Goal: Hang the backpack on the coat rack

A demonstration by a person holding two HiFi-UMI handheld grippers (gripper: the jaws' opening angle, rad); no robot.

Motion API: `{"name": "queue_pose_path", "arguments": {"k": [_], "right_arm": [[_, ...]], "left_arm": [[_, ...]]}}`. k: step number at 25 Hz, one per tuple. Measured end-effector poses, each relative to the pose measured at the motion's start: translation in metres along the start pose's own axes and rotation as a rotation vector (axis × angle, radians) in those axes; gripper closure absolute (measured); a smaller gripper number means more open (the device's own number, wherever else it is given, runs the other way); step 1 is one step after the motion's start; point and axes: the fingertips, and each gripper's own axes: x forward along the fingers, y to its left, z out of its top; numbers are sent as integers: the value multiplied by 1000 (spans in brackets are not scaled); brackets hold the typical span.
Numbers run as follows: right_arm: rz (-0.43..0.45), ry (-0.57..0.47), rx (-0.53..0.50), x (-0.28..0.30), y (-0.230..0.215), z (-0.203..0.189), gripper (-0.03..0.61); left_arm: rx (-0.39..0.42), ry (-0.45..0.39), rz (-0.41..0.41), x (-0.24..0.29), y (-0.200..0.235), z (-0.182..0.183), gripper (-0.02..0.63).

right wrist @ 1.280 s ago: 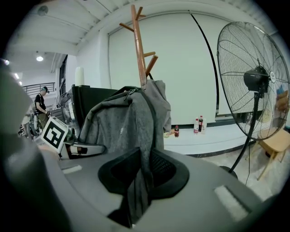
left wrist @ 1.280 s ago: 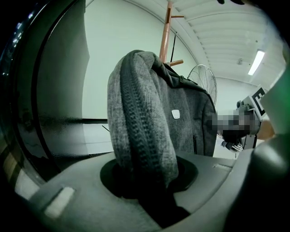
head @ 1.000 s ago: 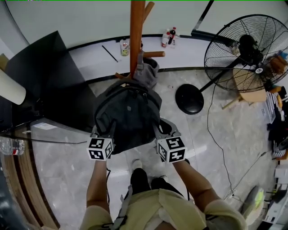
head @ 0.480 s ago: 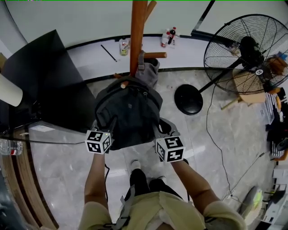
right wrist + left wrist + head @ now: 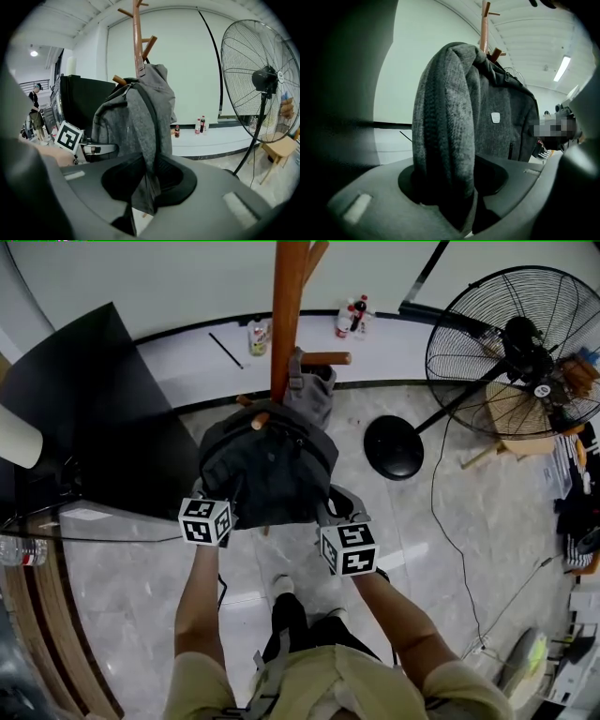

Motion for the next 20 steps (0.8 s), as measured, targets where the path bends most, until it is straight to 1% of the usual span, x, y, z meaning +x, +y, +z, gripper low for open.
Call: {"name": "queue_pose_path", "arguments": {"k": [5, 11, 16, 20], "right_arm": [[-26, -5, -2, 8, -7, -1, 512], [-45, -13, 1, 12, -9, -4, 506], [-38, -11, -10, 15, -10, -4, 501], [-33, -5, -5, 17, -12, -6, 492]], "left_arm": [[9, 2, 30, 10, 8, 1, 401], [37, 36, 81, 16, 17, 2, 355], [33, 51, 162, 15, 25, 5, 314], [43, 39, 239, 8, 31, 7, 302]]}}
